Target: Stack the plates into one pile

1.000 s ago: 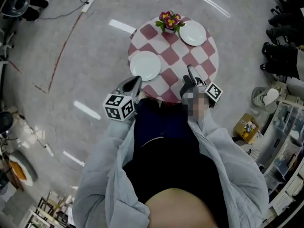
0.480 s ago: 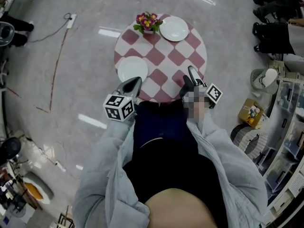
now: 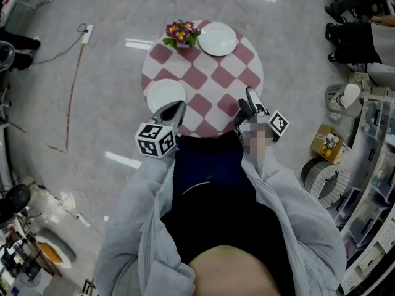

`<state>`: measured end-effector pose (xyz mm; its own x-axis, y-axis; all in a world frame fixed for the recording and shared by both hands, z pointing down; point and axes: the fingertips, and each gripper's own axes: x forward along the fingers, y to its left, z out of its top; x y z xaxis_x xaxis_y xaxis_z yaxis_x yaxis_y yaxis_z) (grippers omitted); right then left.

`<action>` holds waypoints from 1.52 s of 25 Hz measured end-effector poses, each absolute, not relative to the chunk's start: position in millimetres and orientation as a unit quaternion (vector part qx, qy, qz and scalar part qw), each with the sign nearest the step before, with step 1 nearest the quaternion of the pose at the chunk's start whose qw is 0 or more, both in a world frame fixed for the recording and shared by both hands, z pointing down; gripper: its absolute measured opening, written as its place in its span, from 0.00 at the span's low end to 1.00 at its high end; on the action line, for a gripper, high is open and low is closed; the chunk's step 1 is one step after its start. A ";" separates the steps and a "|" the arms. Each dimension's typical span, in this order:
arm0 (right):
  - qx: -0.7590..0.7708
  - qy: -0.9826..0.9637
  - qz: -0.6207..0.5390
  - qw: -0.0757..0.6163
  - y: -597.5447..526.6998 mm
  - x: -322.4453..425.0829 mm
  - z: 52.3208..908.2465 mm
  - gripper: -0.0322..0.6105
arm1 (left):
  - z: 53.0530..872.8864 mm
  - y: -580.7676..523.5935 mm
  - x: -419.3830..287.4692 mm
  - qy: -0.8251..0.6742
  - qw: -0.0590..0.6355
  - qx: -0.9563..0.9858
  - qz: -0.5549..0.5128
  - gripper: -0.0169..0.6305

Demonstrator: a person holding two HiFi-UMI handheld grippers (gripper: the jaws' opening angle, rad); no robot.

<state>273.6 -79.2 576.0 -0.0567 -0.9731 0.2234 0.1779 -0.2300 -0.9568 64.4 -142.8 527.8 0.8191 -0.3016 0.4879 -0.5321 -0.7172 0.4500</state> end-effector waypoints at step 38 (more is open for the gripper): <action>-0.413 0.505 -0.651 0.388 -266.7 322.1 603.7 0.66 | 547.9 -212.9 135.5 -0.338 0.330 0.865 0.167 0.04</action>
